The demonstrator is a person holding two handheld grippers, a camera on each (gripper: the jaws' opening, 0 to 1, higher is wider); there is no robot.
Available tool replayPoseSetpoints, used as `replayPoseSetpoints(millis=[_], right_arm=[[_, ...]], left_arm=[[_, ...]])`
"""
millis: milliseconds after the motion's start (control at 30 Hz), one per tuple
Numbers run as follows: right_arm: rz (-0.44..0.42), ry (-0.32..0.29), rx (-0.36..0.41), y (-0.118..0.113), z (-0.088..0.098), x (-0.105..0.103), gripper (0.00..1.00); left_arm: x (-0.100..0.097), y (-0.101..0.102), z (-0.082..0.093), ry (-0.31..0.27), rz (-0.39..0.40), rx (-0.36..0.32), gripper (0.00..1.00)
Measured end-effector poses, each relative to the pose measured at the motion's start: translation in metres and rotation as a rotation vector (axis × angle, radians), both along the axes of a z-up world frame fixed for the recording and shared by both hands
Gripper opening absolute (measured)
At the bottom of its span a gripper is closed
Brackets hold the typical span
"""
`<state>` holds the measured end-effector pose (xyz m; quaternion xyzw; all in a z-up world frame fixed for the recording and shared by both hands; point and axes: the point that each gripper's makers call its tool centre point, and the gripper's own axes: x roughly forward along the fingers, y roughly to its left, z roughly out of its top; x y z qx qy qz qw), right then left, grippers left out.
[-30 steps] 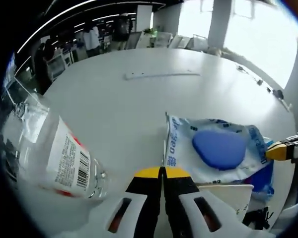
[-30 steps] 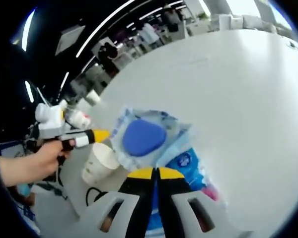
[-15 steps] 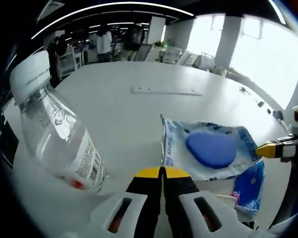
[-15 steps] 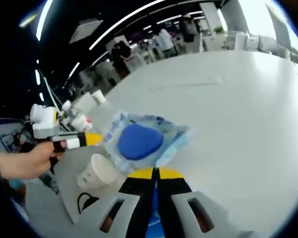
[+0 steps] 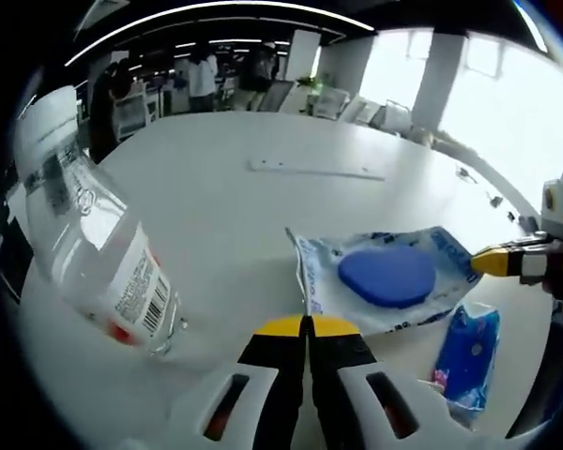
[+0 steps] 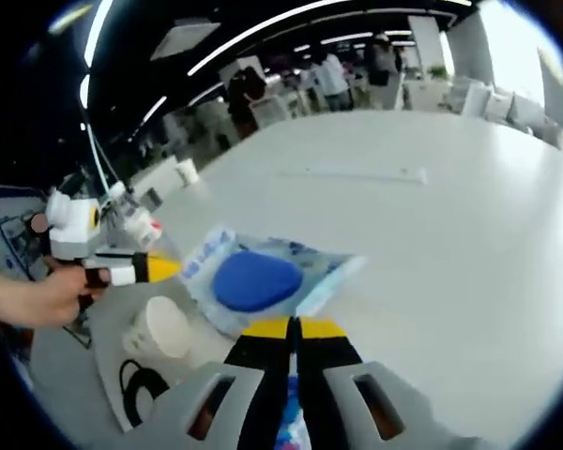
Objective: Arrange the tabletop items into an orderly group along one side of the table until the central work area is clear of visible clutter.
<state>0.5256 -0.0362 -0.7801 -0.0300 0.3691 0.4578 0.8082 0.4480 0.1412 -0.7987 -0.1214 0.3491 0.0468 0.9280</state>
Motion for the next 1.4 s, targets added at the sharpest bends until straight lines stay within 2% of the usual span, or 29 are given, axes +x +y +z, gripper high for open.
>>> replayPoseSetpoints(millis=[267, 733, 833, 1033, 1333, 1400], right_arm=[[0.039, 0.025, -0.010, 0.007, -0.013, 0.002, 0.00], [0.033, 0.060, -0.042, -0.002, -0.031, 0.005, 0.00], [0.008, 0.082, -0.026, -0.005, -0.033, 0.007, 0.00], [0.010, 0.084, -0.031, -0.004, -0.033, 0.007, 0.00], [-0.014, 0.132, -0.060, -0.015, -0.053, 0.003, 0.00], [-0.047, 0.166, -0.033, -0.016, -0.054, 0.003, 0.00]], left_arm=[[-0.006, 0.008, -0.011, 0.037, 0.021, 0.006, 0.00], [-0.006, 0.002, -0.025, 0.074, 0.018, -0.007, 0.00], [-0.006, 0.002, -0.025, 0.076, 0.016, -0.013, 0.00], [-0.006, 0.002, -0.026, 0.076, 0.025, -0.029, 0.00], [-0.005, 0.002, -0.028, 0.076, 0.036, -0.042, 0.00], [-0.006, 0.003, -0.029, 0.076, 0.039, -0.042, 0.00]])
